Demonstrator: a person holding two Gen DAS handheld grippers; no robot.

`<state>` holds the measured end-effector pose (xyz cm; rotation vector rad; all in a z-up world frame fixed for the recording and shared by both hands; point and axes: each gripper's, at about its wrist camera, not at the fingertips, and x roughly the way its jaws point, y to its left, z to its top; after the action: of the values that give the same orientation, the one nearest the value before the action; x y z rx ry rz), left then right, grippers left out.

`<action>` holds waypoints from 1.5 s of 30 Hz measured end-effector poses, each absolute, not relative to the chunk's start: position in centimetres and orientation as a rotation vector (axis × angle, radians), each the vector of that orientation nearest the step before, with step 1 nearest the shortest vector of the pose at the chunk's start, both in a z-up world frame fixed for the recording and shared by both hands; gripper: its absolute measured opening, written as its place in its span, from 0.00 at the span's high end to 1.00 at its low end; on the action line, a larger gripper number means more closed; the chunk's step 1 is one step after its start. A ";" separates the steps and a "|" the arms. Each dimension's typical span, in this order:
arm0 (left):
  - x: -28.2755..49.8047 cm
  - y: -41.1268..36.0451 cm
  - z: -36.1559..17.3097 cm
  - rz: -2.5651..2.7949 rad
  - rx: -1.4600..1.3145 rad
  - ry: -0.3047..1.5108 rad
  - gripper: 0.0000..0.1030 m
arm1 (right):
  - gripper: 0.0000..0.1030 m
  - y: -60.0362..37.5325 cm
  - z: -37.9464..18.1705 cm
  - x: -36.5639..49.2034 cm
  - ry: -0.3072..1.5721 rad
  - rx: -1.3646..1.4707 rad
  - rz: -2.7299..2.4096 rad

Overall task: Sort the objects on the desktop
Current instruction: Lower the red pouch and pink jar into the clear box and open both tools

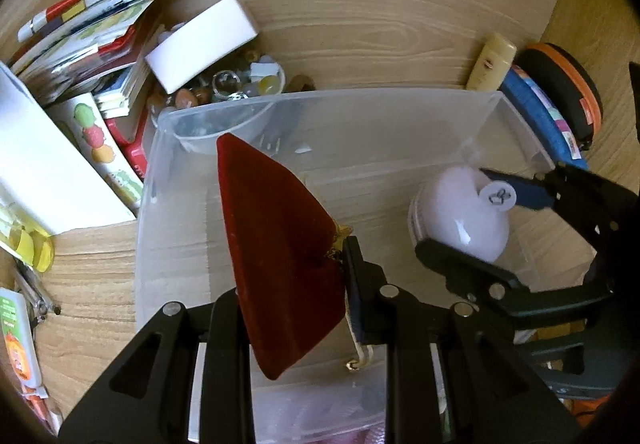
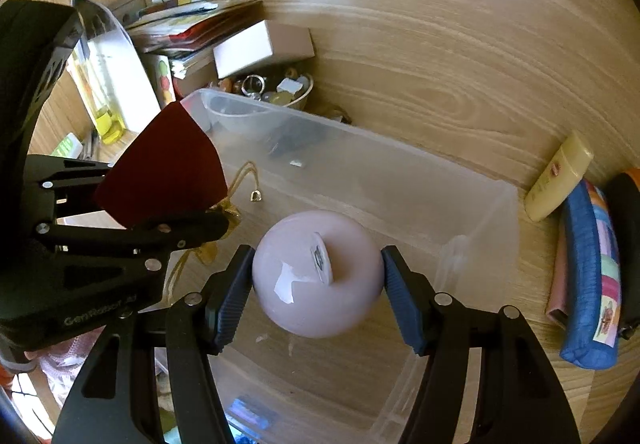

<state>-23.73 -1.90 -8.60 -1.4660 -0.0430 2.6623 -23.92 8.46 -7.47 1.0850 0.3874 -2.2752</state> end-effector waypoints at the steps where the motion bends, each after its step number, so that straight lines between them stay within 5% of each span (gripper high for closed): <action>1: -23.8 -2.0 -8.6 2.663 -1.476 -0.044 0.74 | 0.41 8.5 -7.6 -24.1 0.364 1.102 -2.255; 17: -23.6 -2.3 -8.5 2.647 -1.499 -0.061 0.64 | 0.41 8.8 -7.4 -23.9 0.358 1.103 -2.231; 25: -23.2 -2.5 -7.6 2.657 -1.467 -0.076 0.48 | 0.39 9.7 -5.8 -23.2 0.351 1.040 -2.250; 28: -22.6 -2.9 -6.8 2.701 -1.435 -0.080 0.27 | 0.37 9.9 -5.1 -23.0 0.342 1.015 -2.242; 33: -21.8 -3.1 -5.3 2.728 -1.377 -0.077 0.26 | 0.21 10.8 -2.9 -22.0 0.331 0.920 -2.263; 45: -18.4 -3.4 -1.4 2.886 -1.213 0.017 0.11 | 0.18 11.8 0.4 -19.5 0.356 0.811 -2.307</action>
<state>-18.43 -3.38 -1.39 -1.2126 0.0165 2.8859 -19.47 11.84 0.39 0.8108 0.3558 -2.3067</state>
